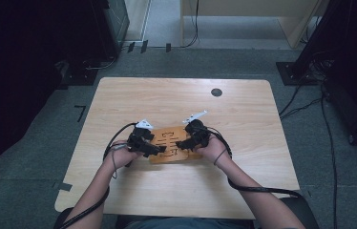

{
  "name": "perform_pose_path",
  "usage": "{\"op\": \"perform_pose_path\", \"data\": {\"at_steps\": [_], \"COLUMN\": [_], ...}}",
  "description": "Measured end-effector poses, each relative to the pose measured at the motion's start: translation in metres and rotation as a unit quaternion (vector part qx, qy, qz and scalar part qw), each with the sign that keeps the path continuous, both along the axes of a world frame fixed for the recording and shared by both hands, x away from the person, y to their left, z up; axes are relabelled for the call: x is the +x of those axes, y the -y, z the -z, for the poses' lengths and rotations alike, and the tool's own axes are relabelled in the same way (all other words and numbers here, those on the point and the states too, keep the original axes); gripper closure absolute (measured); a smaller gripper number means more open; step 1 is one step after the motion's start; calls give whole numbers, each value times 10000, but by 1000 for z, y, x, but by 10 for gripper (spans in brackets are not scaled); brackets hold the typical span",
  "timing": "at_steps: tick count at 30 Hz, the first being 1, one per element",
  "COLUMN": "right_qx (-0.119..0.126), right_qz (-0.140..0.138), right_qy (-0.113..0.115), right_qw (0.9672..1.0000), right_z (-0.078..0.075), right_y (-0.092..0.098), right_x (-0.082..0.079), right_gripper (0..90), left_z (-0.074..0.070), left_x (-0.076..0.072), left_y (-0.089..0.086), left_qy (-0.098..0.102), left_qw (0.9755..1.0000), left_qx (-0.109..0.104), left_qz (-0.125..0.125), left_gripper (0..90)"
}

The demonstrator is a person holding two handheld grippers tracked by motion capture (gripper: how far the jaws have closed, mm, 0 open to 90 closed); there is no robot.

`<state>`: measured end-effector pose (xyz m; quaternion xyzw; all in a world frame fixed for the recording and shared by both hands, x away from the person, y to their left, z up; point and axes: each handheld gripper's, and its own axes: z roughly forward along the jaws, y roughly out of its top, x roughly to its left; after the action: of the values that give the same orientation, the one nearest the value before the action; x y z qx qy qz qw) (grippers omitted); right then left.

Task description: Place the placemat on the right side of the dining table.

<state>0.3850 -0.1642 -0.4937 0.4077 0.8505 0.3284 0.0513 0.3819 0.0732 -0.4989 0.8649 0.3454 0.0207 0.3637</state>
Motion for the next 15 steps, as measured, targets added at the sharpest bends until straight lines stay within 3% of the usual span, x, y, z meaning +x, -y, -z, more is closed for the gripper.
{"op": "perform_pose_path", "data": {"at_steps": [11, 15], "right_qx": [22, 95], "right_qz": [-84, -33], "right_qy": [39, -85], "right_qw": [10000, 9999], "right_z": [1, -2], "right_y": [-5, -4], "right_x": [1, 2], "right_gripper": [224, 242], "left_z": [0, 0], "left_x": [-1, -1], "left_y": [1, 1], "left_qy": [-19, -21], "left_qw": [10000, 10000], "left_qx": [-60, -86], "left_qz": [23, 30], "left_gripper": [157, 156]}}
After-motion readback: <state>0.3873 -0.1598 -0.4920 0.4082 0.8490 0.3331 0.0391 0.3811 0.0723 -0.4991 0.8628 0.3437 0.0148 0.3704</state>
